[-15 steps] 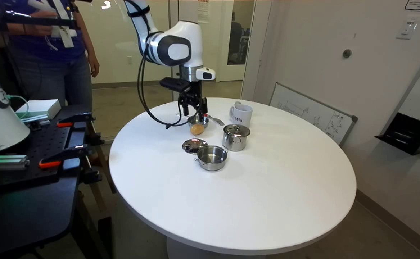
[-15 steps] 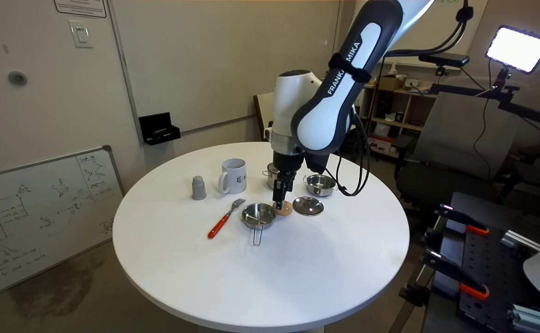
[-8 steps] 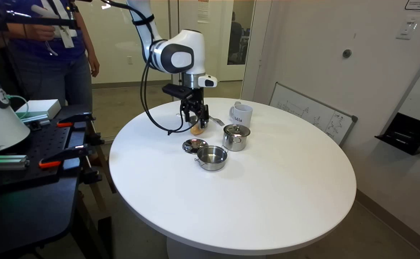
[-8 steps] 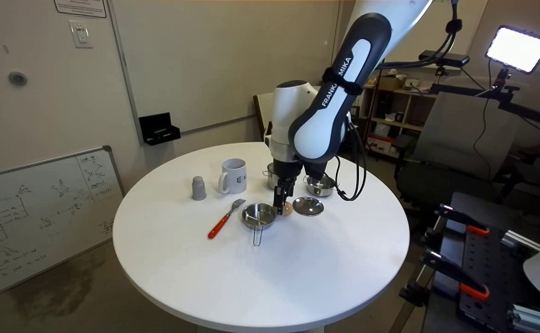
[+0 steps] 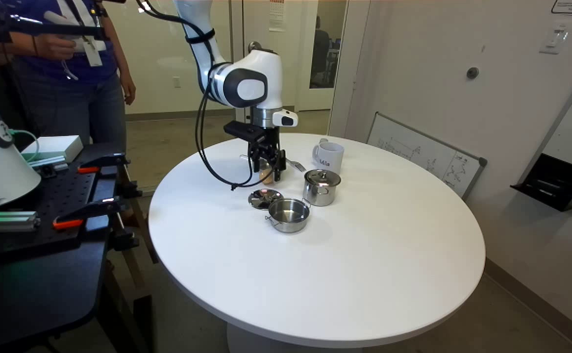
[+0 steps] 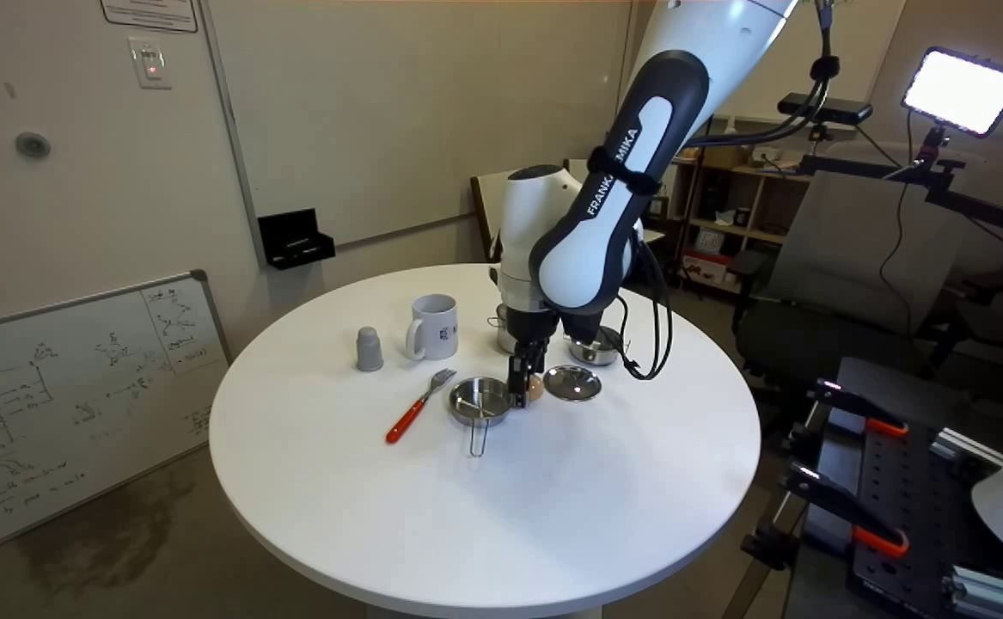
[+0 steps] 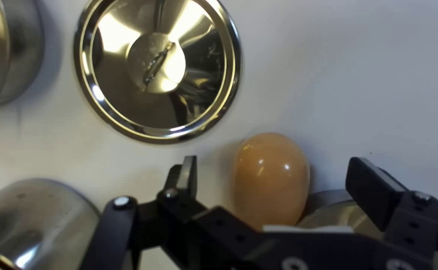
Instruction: Place the egg on the silver pan
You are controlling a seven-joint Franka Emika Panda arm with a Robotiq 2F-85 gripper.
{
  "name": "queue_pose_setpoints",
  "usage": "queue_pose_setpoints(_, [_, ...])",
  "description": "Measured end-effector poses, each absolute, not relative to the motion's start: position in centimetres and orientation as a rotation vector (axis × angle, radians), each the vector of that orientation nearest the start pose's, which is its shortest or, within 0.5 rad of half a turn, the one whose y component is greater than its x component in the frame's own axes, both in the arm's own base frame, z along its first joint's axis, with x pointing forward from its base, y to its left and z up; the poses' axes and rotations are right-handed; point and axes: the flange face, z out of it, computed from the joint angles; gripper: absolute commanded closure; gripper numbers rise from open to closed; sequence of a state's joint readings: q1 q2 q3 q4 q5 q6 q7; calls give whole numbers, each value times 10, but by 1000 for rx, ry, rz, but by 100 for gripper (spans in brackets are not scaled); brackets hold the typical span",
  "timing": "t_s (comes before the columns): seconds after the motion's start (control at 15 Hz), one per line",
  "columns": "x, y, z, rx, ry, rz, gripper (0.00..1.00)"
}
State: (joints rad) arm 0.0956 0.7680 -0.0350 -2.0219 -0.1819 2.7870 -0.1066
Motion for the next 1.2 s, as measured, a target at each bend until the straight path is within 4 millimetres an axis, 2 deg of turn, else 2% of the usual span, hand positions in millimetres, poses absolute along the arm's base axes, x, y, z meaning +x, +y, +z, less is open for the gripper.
queue_pose_setpoints(0.2, [575, 37, 58, -3183, -555, 32, 0])
queue_pose_setpoints(0.4, [578, 30, 55, -3188, -539, 39, 6])
queue_pose_setpoints(0.47, [579, 27, 55, -3189, -534, 37, 19])
queue_pose_setpoints(0.73, [584, 21, 55, -3193, -521, 27, 46])
queue_pose_setpoints(1.0, [589, 21, 56, -3194, -520, 16, 77])
queue_pose_setpoints(1.2, [592, 22, 57, -3194, -522, 13, 78])
